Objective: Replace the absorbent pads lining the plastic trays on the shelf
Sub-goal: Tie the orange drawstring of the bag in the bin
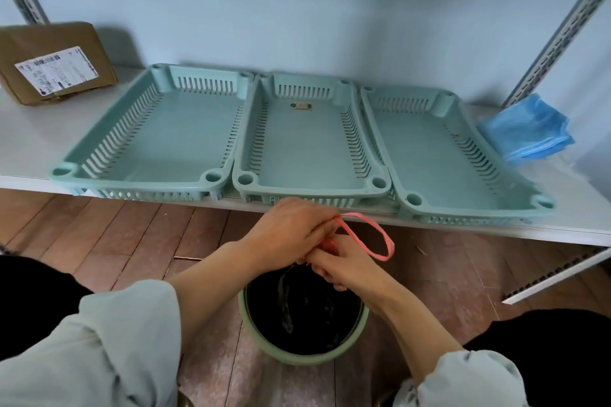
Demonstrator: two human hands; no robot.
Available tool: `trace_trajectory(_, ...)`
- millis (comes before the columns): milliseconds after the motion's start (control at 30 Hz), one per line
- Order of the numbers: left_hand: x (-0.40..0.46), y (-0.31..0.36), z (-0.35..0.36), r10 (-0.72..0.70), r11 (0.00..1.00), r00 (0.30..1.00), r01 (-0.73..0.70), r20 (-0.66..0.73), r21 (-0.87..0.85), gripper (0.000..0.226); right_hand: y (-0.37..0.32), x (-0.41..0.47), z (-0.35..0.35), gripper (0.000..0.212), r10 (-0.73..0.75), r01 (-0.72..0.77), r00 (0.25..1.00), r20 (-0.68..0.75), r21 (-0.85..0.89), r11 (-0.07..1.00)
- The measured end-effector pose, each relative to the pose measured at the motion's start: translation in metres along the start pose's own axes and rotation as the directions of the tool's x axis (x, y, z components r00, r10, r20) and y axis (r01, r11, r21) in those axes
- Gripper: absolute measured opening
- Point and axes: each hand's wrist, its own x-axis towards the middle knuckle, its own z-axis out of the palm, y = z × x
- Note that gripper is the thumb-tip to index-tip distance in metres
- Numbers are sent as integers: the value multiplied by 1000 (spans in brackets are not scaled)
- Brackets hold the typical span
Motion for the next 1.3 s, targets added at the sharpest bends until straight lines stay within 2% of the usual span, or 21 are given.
trace_trajectory(67, 1, 0, 2, -7, 999, 1000, 7, 11, 52, 25, -1, -2, 0, 19, -3, 2, 999, 33, 29, 1000)
trace_trajectory(167, 3, -3, 3, -76, 996, 997, 74, 21, 47, 30, -2, -1, -2, 34, 55, -67, 995, 88, 140, 988)
trace_trajectory(233, 3, -6, 3, -142, 990, 990, 142, -4, 24, 31, -2, 1, -3, 33, 35, -40, 997, 69, 76, 996)
trace_trajectory(300, 3, -10, -1, -222, 971, 975, 224, 30, -83, 33, 2, 0, -6, 36, -7, 8, 1000, 11, -76, 997)
trace_trajectory(367, 2, -15, -5, -295, 915, 952, 305, 77, -264, 35, 10, -1, -10, 43, -75, 67, 997, -35, -184, 981)
trace_trajectory(467, 4, -25, -11, -400, 815, 915, 383, 55, -434, 29, 16, -3, -15, 51, -125, 102, 987, -97, -210, 972)
trace_trajectory(567, 4, -20, -15, -439, 722, 890, 429, 120, -543, 14, 14, -1, -18, 50, -106, 86, 982, -156, -130, 988)
trace_trajectory(700, -2, -15, -18, -341, 548, 866, 499, 365, -671, 23, 18, 1, -24, 40, 89, -45, 974, -206, 211, 976)
trace_trajectory(733, -2, -16, -16, -307, 542, 852, 522, 423, -658, 28, 18, 0, -26, 37, 130, -80, 976, -174, 269, 960)
trace_trajectory(800, -2, -13, -10, -263, 648, 857, 497, 443, -577, 43, 17, -3, -29, 29, 144, -118, 987, -64, 309, 944)
trace_trajectory(867, -4, -11, 0, -166, 729, 896, 393, 412, -560, 55, 13, -5, -30, 18, 114, -117, 993, 25, 273, 955)
trace_trajectory(900, -5, -9, 5, -119, 719, 899, 370, 421, -588, 55, 11, -6, -30, 13, 103, -109, 994, 37, 241, 964)
trace_trajectory(967, -7, -5, 14, -77, 685, 898, 363, 433, -632, 48, 8, -7, -32, 8, 84, -86, 996, 22, 171, 982)
trace_trajectory(1033, -5, -6, 22, -111, 693, 920, 343, 377, -634, 32, 8, -10, -34, 12, 51, -49, 998, -21, 111, 993)
trace_trajectory(1100, -5, -7, 25, -157, 705, 932, 338, 327, -624, 14, 7, -12, -36, 13, 14, -9, 995, -97, 57, 998)
trace_trajectory(1200, -4, -6, 27, -201, 708, 919, 375, 338, -598, 9, 13, -6, -34, 15, -41, 26, 975, -219, -68, 997)
trace_trajectory(1300, -2, -5, 27, -298, 657, 880, 469, 369, -590, 2, 23, 4, -29, 14, -89, -68, 891, -445, -326, 943)
